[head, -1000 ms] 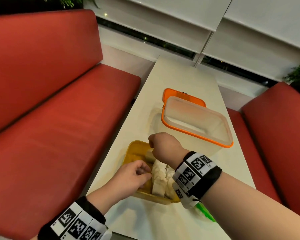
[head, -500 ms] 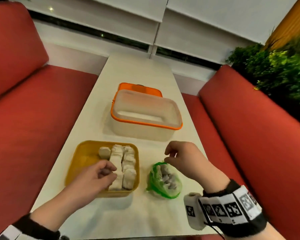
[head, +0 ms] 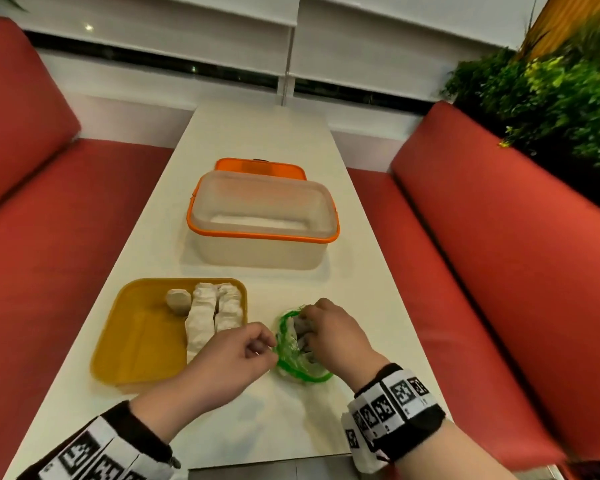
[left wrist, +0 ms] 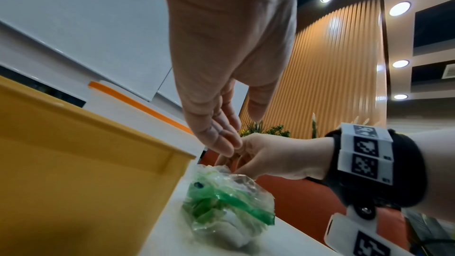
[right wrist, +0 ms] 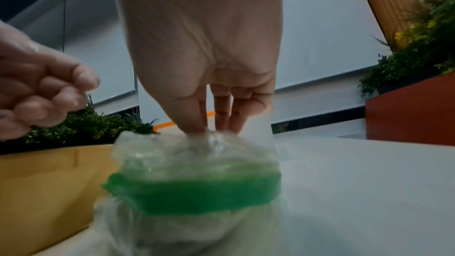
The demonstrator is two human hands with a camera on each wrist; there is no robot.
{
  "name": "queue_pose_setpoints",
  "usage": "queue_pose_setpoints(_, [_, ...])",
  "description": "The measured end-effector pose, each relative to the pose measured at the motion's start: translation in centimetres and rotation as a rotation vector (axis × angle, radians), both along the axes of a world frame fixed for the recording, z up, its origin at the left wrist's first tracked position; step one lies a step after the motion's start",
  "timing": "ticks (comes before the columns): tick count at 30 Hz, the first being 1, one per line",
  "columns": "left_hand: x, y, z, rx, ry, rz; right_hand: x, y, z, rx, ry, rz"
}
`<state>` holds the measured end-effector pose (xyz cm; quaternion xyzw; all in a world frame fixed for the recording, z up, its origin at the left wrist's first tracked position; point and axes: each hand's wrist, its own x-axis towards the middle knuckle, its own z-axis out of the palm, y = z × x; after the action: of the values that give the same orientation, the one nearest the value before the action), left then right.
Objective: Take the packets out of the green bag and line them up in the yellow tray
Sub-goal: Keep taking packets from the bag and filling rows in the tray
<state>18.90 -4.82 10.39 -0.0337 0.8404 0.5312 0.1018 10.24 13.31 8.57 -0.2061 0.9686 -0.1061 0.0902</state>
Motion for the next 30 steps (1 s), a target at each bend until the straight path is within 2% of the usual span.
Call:
queue_pose_setpoints(4, [-0.7,1.7,-0.1,-0.064,0.009,-0.046,-0.5,-0.1,-0.7,-0.035,0.005,0.017])
queue_pose_setpoints(9, [-1.4,3.6,-0.9,-0.158,0.001,-0.109,-0.8,0.5,-1.0,-0.239,-0.082,-0.065])
queue_pose_setpoints(14, [-1.6,4.5,-2.0,-0.229,-0.027,-0.117,-0.6,0.3,-1.4,-0.229,-0.050,-0.074])
queue_pose_setpoints(19, [-1.7,4.6,-2.1,-0.241,-0.039,-0.103,-0.7,0.8,-1.1,-0.545,-0.173,-0.224])
queue_pose_setpoints(24, [-1.6,4.5,-2.3,-0.230,-0.066,-0.080,-1.2,2.4,-0.7,-0.777,-0.305,-0.291])
queue_pose_setpoints(27, [-1.6,4.6,-2.4,-0.219,-0.067,-0.068,-1.4,2.8,-1.0,-0.675,-0.309,-0.236])
queue_pose_setpoints(30, [-1.5,4.8,-2.2,-0.224,-0.064,-0.058,-1.2,2.2,-1.2,-0.485,-0.183,-0.140])
